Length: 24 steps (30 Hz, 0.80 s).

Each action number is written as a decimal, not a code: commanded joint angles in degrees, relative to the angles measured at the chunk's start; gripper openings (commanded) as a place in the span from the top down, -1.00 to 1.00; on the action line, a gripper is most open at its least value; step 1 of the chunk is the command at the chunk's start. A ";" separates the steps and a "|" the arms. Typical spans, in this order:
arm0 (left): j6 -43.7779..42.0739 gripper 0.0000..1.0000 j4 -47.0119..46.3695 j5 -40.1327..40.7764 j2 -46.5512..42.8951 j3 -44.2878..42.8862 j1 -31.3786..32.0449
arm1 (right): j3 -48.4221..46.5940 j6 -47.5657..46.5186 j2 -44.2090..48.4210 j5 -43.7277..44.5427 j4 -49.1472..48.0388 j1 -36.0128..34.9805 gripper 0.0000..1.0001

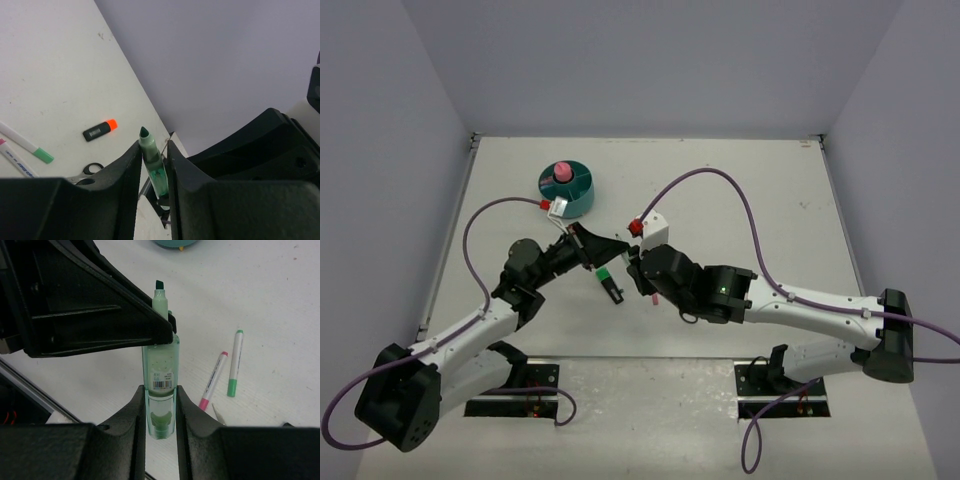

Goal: Sort the stationery into containers
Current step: Close the pen cap on the pen.

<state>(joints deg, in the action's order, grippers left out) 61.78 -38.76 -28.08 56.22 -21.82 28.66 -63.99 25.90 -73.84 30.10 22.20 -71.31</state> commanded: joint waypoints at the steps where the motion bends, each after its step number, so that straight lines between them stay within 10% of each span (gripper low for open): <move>1: -0.17 0.51 -5.15 0.78 1.08 -1.99 0.35 | 0.33 -0.20 0.54 -1.45 -2.96 -0.38 1.00; 4: -0.20 1.00 -5.34 1.09 1.81 -2.28 0.35 | 1.00 -0.07 0.90 -1.37 -3.16 -0.50 1.00; 24: -3.81 1.00 5.99 0.04 -2.89 -7.48 -9.34 | 16.00 3.93 6.46 -7.51 -8.17 -1.21 1.00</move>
<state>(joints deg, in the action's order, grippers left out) 59.09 -26.06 -33.74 55.18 -24.87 24.06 -51.61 27.71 -70.15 26.43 6.04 -71.29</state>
